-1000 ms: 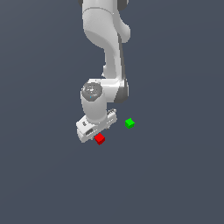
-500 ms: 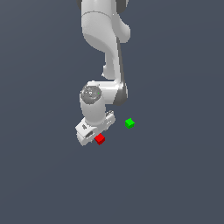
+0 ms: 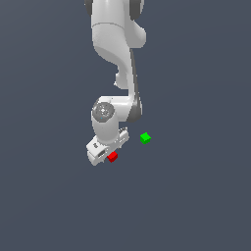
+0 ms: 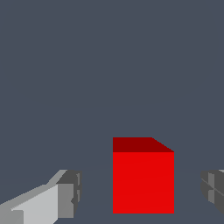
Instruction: Stack the red cube on top of the green cube.
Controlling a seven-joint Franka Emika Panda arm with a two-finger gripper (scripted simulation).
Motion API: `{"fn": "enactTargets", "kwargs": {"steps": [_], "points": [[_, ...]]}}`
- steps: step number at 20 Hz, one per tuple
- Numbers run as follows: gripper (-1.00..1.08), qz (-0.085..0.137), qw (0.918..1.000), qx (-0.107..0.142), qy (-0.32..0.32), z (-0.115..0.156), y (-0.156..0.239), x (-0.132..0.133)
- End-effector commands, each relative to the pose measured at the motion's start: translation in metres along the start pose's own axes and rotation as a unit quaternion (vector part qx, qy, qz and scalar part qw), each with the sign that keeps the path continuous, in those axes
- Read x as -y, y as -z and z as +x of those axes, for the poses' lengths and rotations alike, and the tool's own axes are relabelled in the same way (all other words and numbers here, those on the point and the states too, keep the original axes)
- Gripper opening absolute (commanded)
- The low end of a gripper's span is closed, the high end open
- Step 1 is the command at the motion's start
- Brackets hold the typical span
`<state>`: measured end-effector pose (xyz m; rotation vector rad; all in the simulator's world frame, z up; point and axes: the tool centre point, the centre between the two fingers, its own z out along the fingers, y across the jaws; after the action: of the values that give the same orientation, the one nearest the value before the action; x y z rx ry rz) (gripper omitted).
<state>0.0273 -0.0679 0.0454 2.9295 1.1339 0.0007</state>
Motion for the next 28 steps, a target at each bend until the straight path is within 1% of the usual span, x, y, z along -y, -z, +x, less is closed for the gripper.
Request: {"fn": "enactTargets", "kwargs": {"steps": [1, 4, 8, 9, 21, 28], "points": [[1.0, 0.0, 1.0, 0.0, 0.001, 0.0, -0.013, 0.001], [1.0, 0.0, 1.0, 0.0, 0.001, 0.0, -0.023, 0.0], [1.0, 0.0, 1.0, 0.0, 0.001, 0.0, -0.026, 0.0], [-1.0, 0.0, 1.0, 0.0, 0.001, 0.0, -0.026, 0.0], [-1.0, 0.0, 1.0, 0.0, 0.001, 0.0, -0.024, 0.0], [-1.0, 0.0, 1.0, 0.0, 0.001, 0.0, -0.001, 0.0]]}}
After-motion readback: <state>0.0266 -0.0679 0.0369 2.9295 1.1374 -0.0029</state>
